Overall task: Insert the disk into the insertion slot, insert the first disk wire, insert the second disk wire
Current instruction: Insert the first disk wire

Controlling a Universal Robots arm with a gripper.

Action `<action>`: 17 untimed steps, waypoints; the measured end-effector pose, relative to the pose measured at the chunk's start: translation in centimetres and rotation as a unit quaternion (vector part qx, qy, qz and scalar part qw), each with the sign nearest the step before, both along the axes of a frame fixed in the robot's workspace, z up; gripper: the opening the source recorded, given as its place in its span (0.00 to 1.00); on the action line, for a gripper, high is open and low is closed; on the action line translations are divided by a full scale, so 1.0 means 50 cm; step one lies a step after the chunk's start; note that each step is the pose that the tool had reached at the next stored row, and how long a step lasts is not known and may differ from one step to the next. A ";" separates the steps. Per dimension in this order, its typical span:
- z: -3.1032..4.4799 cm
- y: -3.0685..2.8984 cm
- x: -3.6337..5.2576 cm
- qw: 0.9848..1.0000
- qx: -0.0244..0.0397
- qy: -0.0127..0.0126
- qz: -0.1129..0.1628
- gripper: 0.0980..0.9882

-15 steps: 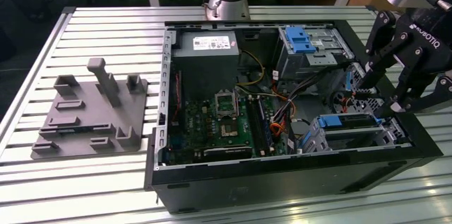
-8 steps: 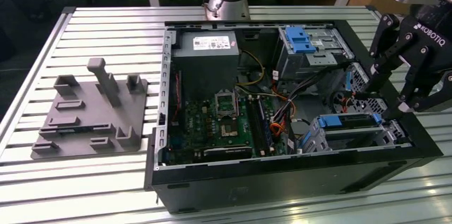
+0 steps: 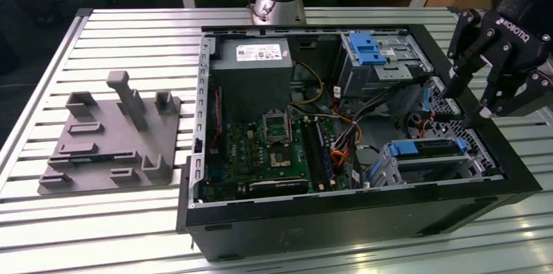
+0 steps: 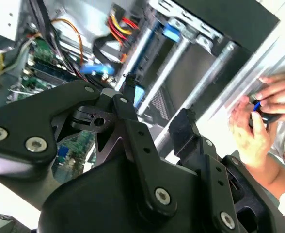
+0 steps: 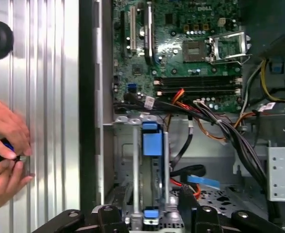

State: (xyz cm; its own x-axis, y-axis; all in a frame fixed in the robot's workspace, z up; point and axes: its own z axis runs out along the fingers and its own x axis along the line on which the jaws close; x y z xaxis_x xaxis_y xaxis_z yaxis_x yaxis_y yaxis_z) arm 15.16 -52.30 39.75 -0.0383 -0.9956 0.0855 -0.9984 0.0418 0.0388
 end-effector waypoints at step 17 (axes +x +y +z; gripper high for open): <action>-0.039 0.084 0.051 0.999 -0.032 0.001 0.000 0.52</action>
